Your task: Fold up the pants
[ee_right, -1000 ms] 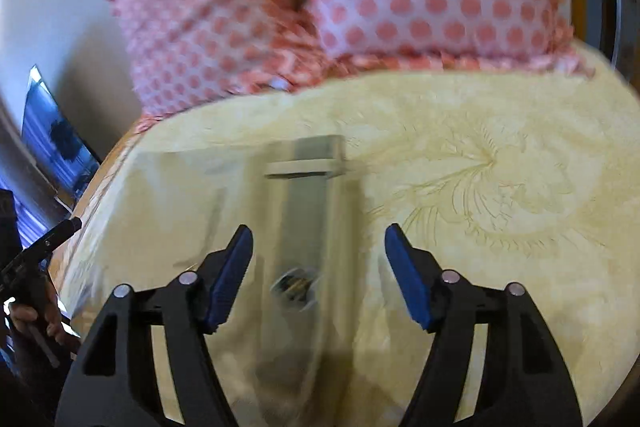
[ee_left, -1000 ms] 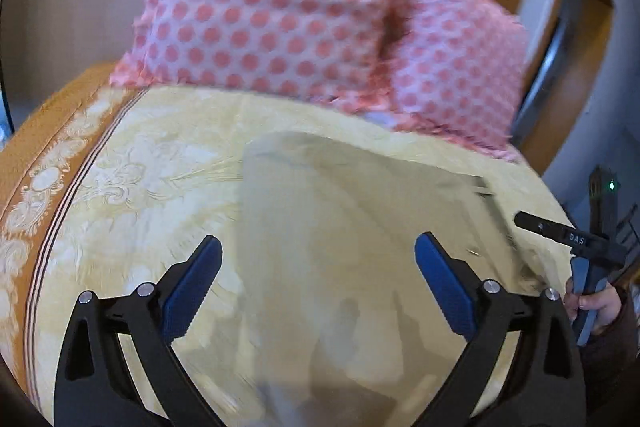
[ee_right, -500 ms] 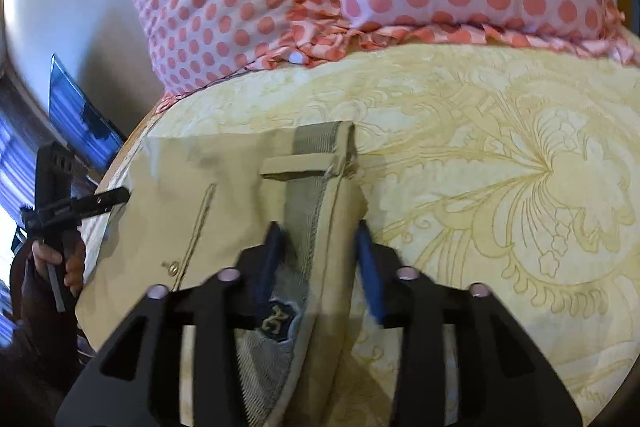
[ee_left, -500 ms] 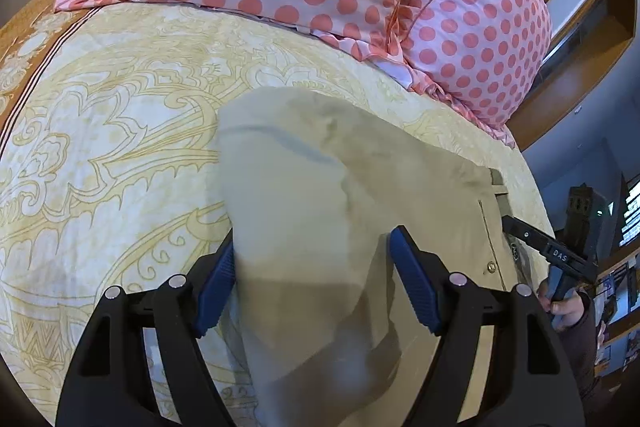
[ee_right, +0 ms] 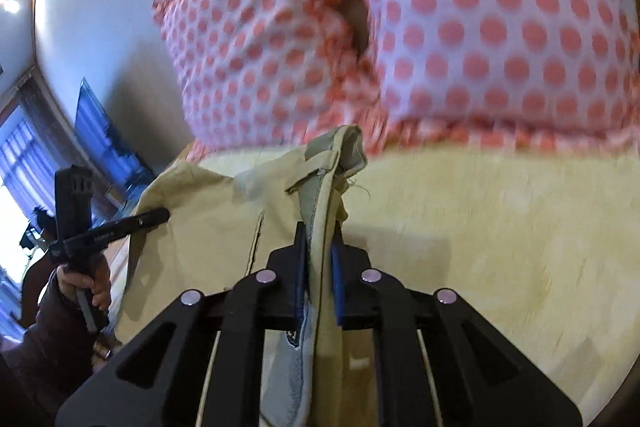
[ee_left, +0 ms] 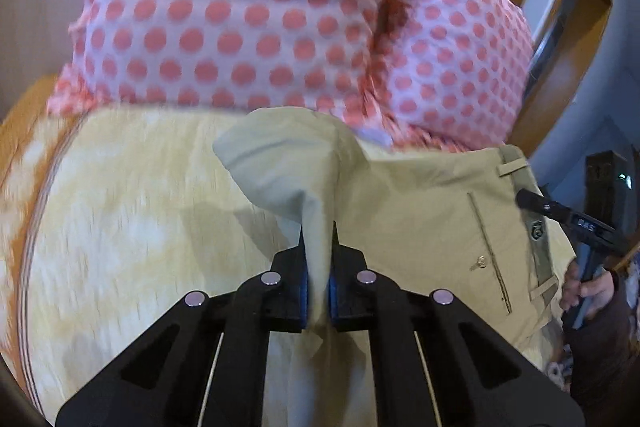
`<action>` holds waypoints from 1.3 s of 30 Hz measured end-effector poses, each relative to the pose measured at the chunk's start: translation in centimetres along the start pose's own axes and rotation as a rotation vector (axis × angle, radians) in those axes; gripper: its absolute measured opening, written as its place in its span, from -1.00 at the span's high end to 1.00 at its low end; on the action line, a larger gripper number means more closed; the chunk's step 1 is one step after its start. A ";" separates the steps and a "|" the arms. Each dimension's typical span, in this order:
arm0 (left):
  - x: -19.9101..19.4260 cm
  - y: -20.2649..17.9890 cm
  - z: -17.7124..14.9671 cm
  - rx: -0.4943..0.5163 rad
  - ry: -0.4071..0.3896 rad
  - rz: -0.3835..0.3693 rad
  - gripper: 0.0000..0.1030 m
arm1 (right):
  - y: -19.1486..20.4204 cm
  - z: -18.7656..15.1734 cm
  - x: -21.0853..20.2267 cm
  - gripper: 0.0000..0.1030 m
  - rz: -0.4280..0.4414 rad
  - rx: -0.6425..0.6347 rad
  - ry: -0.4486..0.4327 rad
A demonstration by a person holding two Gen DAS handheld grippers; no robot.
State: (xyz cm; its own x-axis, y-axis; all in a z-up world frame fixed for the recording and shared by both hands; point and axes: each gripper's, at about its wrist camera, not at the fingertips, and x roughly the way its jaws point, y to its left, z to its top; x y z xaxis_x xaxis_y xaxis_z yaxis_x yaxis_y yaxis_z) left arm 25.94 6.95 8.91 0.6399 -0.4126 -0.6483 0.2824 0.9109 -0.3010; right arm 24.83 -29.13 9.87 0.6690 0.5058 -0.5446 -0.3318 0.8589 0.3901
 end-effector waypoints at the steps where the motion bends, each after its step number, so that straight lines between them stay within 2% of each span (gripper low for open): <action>1: 1.1 0.2 1.5 -0.003 -0.011 0.013 0.88 | -0.4 0.8 0.3 0.80 -0.013 0.003 -0.016; 4: 4.3 0.5 3.9 0.011 -0.010 0.046 0.87 | -2.6 2.5 3.2 0.79 -0.078 0.042 -0.015; 6: 7.8 1.2 4.3 -0.003 0.077 0.082 0.86 | -4.2 1.9 6.7 0.76 -0.162 0.080 0.089; 8: 10.0 1.8 3.7 -0.011 0.123 0.120 0.68 | -5.2 0.9 8.6 0.49 -0.228 0.102 0.151; 9: 10.1 2.0 3.6 -0.012 0.119 0.126 0.58 | -5.6 0.6 8.7 0.25 -0.245 0.117 0.158; 11: 9.2 2.5 3.6 -0.043 0.098 0.105 0.56 | -6.0 0.7 7.8 0.07 -0.245 0.149 0.151; 12: 8.5 2.8 3.7 -0.056 0.090 0.107 0.53 | -5.9 0.8 6.8 -0.08 -0.265 0.153 0.133; 13: 7.4 3.2 3.6 -0.065 0.072 0.126 0.53 | -5.3 0.8 5.0 -0.26 -0.261 0.150 0.086; 15: 4.3 3.4 3.6 -0.074 0.007 0.146 0.52 | -4.0 0.4 2.4 -0.53 -0.155 0.155 0.033; 16: 2.4 3.1 3.2 -0.080 -0.032 0.101 0.51 | -3.3 0.0 1.7 -0.61 -0.084 0.162 0.027; 18: 0.3 1.6 2.4 -0.074 -0.059 0.022 0.48 | -2.0 -1.0 1.1 -0.67 0.022 0.179 0.045; 20: -0.5 -0.5 0.9 -0.040 -0.026 -0.073 0.47 | -1.4 -2.3 1.8 -0.72 0.108 0.227 0.105; 21: 0.1 -1.2 0.3 -0.035 0.011 -0.105 0.47 | -1.4 -2.7 2.4 -0.75 0.110 0.254 0.129; 22: 1.5 -1.7 -0.6 -0.045 0.084 -0.139 0.47 | -2.2 -3.4 3.5 -0.75 0.086 0.305 0.170; 23: 2.8 -1.8 -1.1 -0.059 0.132 -0.142 0.47 | -2.9 -4.0 4.2 -0.76 0.069 0.345 0.184; 25: 6.0 -1.4 -2.4 -0.073 0.219 -0.102 0.48 | -4.2 -4.3 4.0 -0.75 0.101 0.423 0.133; 26: 5.7 -1.2 -2.5 -0.067 0.182 -0.110 0.47 | -4.3 -4.3 3.6 -0.75 0.096 0.446 0.132; 27: 5.2 -1.2 -2.5 -0.070 0.180 -0.096 0.47 | -3.9 -4.3 2.8 -0.77 0.053 0.448 0.124; 28: 4.5 -1.4 -2.4 -0.076 0.184 -0.083 0.47 | -3.1 -4.4 2.1 -0.92 -0.002 0.424 0.117; 29: 2.8 -1.8 -2.6 -0.062 0.163 -0.045 0.46 | -2.0 -4.7 1.1 -0.97 -0.056 0.373 0.103; 30: 1.6 -2.4 -2.8 -0.031 0.136 -0.015 0.40 | -0.7 -5.3 0.2 -0.96 -0.089 0.318 0.081; 31: -0.7 -3.3 -3.6 0.025 0.089 0.033 -0.29 | 0.9 -6.4 -1.0 -0.96 -0.127 0.253 0.053; 32: -2.4 -4.0 -4.6 0.055 0.051 0.086 -0.87 | 2.3 -7.7 -1.8 -0.96 -0.177 0.197 0.041; 34: -5.1 -5.1 -7.2 0.105 -0.030 0.152 -0.97 | 4.3 -10.3 -2.6 -0.96 -0.264 0.125 0.043; 38: -6.9 -6.4 -12.6 0.123 -0.013 0.234 -0.97 | 7.5 -15.3 -2.5 -0.96 -0.415 0.012 0.023; 39: -6.9 -6.7 -13.8 0.127 -0.008 0.261 -0.97 | 8.1 -16.2 -2.3 -0.96 -0.426 -0.005 0.016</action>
State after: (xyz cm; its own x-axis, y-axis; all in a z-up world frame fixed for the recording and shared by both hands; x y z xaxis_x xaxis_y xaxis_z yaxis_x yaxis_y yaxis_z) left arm 9.75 3.55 5.72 0.7085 -0.1642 -0.6863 0.1941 0.9804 -0.0342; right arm 9.81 -22.06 2.28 0.7368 0.1069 -0.6676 -0.0314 0.9918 0.1242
